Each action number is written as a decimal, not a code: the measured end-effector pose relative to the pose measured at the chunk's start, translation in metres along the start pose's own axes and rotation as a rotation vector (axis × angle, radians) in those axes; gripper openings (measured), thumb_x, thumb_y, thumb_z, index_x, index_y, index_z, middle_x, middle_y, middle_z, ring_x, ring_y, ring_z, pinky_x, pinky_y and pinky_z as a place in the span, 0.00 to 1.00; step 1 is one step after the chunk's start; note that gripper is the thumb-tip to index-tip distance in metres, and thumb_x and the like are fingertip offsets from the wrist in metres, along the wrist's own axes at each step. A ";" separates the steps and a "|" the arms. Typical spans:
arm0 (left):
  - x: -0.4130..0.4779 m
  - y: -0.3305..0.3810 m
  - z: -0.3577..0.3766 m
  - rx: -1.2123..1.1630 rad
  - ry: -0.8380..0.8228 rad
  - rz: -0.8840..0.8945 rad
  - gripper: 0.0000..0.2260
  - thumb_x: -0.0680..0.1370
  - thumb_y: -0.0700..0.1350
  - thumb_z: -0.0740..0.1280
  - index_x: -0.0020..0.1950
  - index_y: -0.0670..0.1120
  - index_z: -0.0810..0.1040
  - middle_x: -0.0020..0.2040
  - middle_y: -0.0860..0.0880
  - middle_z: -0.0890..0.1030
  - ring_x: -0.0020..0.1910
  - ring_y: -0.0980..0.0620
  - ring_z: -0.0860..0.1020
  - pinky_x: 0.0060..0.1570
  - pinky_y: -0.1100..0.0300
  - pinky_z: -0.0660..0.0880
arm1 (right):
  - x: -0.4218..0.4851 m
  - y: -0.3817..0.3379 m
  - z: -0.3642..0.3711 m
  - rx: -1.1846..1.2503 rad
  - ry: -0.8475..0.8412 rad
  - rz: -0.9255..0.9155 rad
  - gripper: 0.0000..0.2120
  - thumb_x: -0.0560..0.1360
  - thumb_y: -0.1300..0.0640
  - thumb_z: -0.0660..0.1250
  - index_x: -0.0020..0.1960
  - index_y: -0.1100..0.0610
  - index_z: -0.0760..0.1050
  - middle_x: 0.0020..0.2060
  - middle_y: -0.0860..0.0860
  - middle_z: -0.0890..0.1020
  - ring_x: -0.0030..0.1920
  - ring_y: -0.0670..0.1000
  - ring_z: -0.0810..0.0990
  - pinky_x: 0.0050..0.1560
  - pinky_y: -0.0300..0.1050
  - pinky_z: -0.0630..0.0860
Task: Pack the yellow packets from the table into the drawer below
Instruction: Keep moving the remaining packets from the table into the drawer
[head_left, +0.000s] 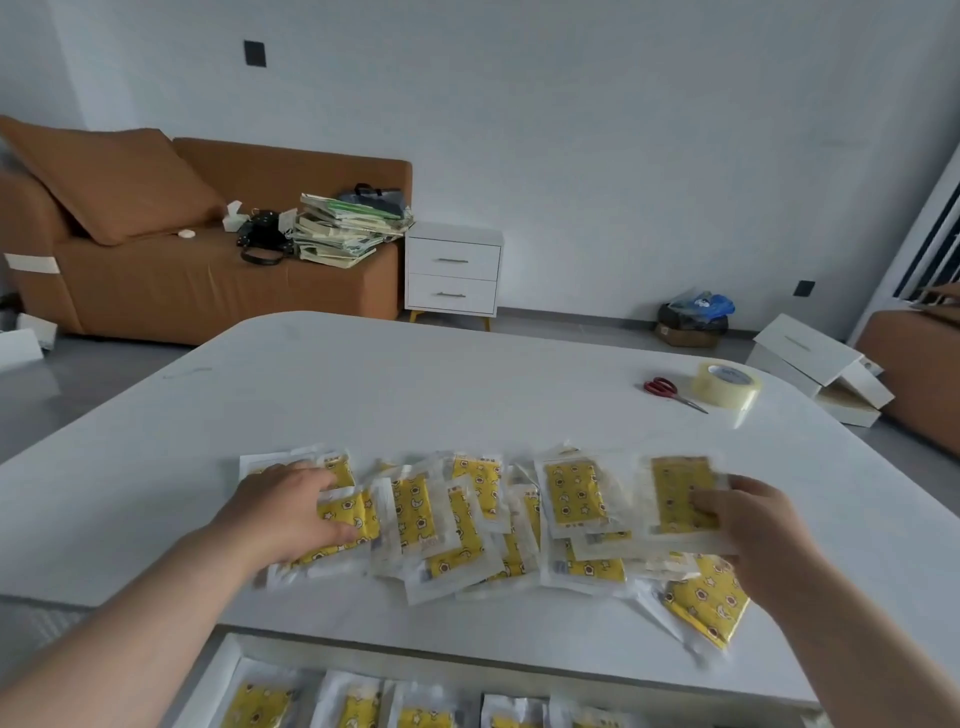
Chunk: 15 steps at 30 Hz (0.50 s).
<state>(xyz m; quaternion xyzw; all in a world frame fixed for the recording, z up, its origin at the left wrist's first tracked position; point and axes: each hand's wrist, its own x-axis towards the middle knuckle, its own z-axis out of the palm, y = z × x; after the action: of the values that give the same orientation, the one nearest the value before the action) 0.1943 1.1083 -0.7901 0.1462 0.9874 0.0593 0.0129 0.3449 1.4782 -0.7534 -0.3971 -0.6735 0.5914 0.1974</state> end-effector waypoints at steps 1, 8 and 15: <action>0.000 0.001 0.000 -0.001 -0.011 -0.005 0.33 0.68 0.69 0.67 0.68 0.54 0.71 0.67 0.54 0.72 0.66 0.52 0.70 0.57 0.59 0.69 | 0.000 0.000 0.010 -0.042 -0.038 -0.021 0.12 0.73 0.71 0.66 0.38 0.55 0.77 0.37 0.59 0.81 0.38 0.61 0.80 0.50 0.57 0.78; 0.000 0.004 0.001 -0.169 0.036 -0.017 0.23 0.67 0.60 0.74 0.57 0.51 0.76 0.54 0.54 0.74 0.52 0.54 0.72 0.50 0.59 0.73 | 0.005 0.008 0.075 -0.394 -0.088 -0.209 0.08 0.72 0.66 0.65 0.45 0.56 0.79 0.34 0.51 0.81 0.34 0.54 0.79 0.33 0.42 0.75; -0.005 0.005 -0.010 -0.162 0.023 -0.069 0.19 0.69 0.55 0.75 0.53 0.51 0.72 0.47 0.55 0.77 0.41 0.54 0.75 0.35 0.60 0.69 | -0.001 0.013 0.097 -0.889 -0.070 -0.333 0.01 0.70 0.62 0.58 0.40 0.59 0.67 0.41 0.54 0.73 0.43 0.56 0.72 0.43 0.45 0.69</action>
<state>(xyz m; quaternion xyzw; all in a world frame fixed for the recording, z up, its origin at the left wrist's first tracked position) 0.2003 1.1107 -0.7792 0.1096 0.9839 0.1404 0.0155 0.2786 1.4150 -0.7872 -0.3093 -0.9220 0.2194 0.0777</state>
